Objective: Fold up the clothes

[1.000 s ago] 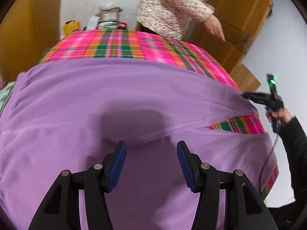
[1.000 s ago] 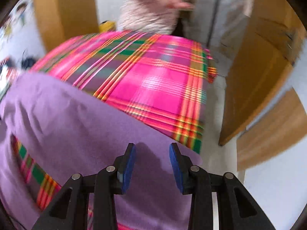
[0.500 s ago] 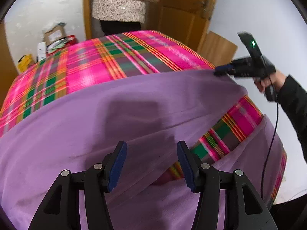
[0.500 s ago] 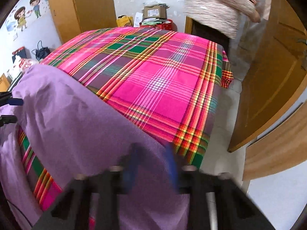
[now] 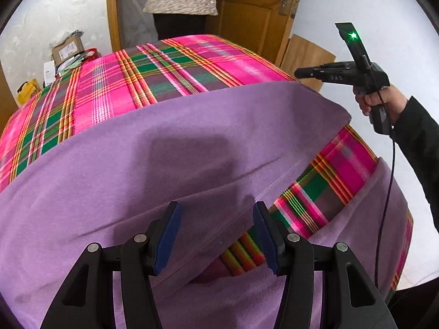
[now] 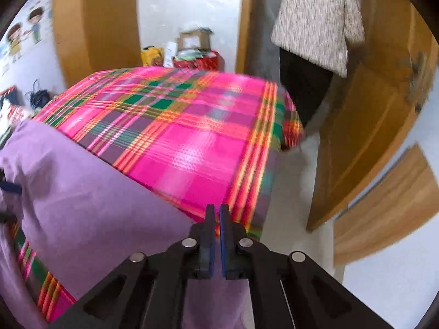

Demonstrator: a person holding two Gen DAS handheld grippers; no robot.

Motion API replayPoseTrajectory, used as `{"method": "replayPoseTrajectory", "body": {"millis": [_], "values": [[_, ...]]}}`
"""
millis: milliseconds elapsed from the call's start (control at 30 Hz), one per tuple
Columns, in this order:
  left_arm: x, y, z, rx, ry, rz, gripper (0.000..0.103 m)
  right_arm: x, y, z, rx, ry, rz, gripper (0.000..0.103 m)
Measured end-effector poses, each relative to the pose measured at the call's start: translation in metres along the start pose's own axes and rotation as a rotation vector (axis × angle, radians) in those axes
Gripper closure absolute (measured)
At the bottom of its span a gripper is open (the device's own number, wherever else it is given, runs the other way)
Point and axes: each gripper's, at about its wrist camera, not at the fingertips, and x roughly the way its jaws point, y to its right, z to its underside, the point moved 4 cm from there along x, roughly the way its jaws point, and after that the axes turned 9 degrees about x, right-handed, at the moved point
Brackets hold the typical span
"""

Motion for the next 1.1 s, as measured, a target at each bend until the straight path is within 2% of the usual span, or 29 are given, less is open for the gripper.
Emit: {"method": "replayPoseTrajectory", "body": {"millis": [33, 100, 167, 233, 267, 333, 433, 533, 667, 733, 800, 833, 867, 967, 1100], "values": [[0.0, 0.0, 0.0, -0.002, 0.0, 0.003, 0.047, 0.0, 0.005, 0.001, 0.027, -0.001, 0.002, 0.099], [0.0, 0.0, 0.0, -0.007, 0.001, 0.008, 0.047, -0.01, 0.03, 0.006, 0.162, 0.037, -0.021, 0.097], [-0.001, -0.002, 0.001, -0.016, 0.001, 0.01, 0.047, -0.019, 0.056, 0.012, 0.3, 0.077, -0.046, 0.075], [-0.001, -0.003, 0.003, -0.023, -0.001, 0.012, 0.047, -0.022, 0.089, 0.03, 0.481, 0.08, -0.116, 0.061], [-0.001, -0.003, 0.003, -0.026, -0.002, 0.013, 0.047, -0.021, 0.104, 0.039, 0.565, 0.071, -0.155, 0.058], [0.0, -0.003, 0.004, -0.029, -0.003, 0.012, 0.047, -0.012, 0.127, 0.064, 0.709, 0.027, -0.24, 0.055], [0.001, -0.002, 0.003, -0.032, -0.003, 0.008, 0.047, 0.005, 0.145, 0.099, 0.849, -0.019, -0.317, 0.053], [0.002, -0.002, 0.002, -0.035, -0.005, 0.005, 0.047, 0.028, 0.148, 0.125, 0.986, -0.089, -0.431, 0.049], [0.004, -0.001, 0.002, -0.034, -0.007, -0.003, 0.047, 0.048, 0.142, 0.149, 1.12, -0.149, -0.585, 0.048], [0.005, 0.0, 0.001, -0.031, -0.007, -0.009, 0.047, 0.057, 0.139, 0.161, 1.201, -0.213, -0.647, 0.048], [0.005, 0.0, 0.001, -0.031, -0.007, -0.013, 0.047, 0.065, 0.135, 0.166, 1.223, -0.277, -0.665, 0.063], [0.006, 0.0, 0.001, -0.032, -0.008, -0.013, 0.047, 0.063, 0.132, 0.163, 1.201, -0.272, -0.655, 0.093], [0.006, -0.001, 0.001, -0.033, -0.008, -0.013, 0.047, 0.06, 0.131, 0.16, 1.191, -0.25, -0.662, 0.102], [0.005, -0.001, 0.001, -0.036, -0.01, -0.011, 0.047, 0.036, 0.135, 0.142, 1.145, -0.132, -0.679, 0.102], [0.004, -0.001, 0.001, -0.044, -0.01, -0.009, 0.047, -0.005, 0.155, 0.11, 1.076, 0.03, -0.577, 0.102]]}}
